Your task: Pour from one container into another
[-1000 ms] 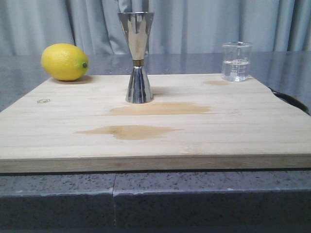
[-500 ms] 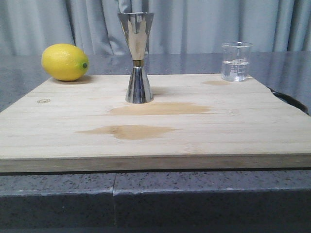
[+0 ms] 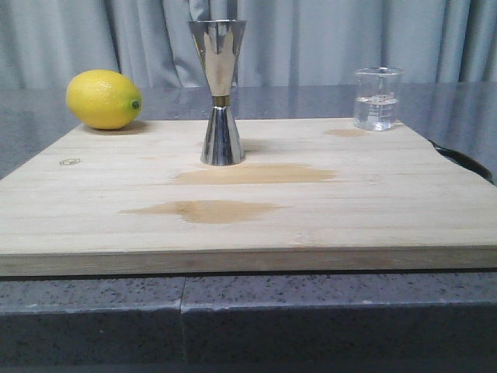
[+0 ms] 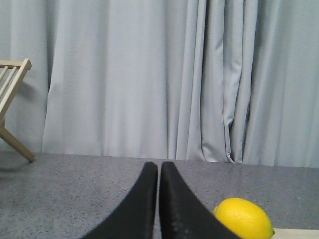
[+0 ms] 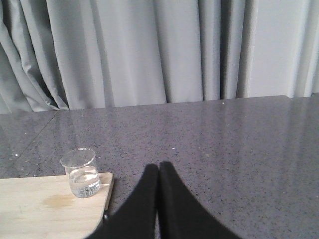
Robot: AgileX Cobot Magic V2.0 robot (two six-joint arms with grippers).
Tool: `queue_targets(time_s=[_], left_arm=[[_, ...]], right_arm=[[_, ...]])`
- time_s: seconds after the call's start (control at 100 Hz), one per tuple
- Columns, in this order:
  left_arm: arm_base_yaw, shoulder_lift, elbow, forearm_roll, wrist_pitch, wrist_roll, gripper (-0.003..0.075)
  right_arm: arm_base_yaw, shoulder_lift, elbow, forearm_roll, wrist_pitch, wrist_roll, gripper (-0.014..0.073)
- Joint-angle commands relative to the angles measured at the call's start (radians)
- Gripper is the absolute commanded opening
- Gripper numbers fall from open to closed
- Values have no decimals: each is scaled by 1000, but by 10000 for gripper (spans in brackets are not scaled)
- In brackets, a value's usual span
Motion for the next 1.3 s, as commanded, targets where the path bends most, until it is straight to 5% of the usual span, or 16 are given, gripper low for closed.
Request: queue_targets(time_s=[0.0, 0.12, 0.23, 0.34, 0.41, 0.47, 0.54, 1.1, 1.29], left_arm=[[3, 22, -36, -10, -79, -7, -19], [3, 22, -34, -10, -67, -7, -19], [3, 28, -34, 43, -48, 1, 13], [4, 34, -34, 133, -21, 1, 222], [5, 34, -34, 134, -21, 1, 391], [5, 34, -34, 134, -36, 1, 498], [5, 34, -34, 134, -36, 1, 538], [5, 43, -37, 124, -21, 1, 533], [5, 139, -136, 124, 201, 1, 533]], right_arm=[[-5, 15, -37, -10, -69, -9, -71], [-5, 15, -37, -10, -56, -9, -32], [-5, 15, -37, -10, -62, -9, 190], [-5, 15, -37, -10, -62, -9, 441], [-5, 15, -37, -10, -62, -9, 513], [-5, 15, -37, -10, -62, -9, 521], [-5, 15, -37, -10, -62, -9, 521], [-5, 15, -37, -10, -54, -9, 521], [-5, 26, -107, -10, 101, -9, 521]])
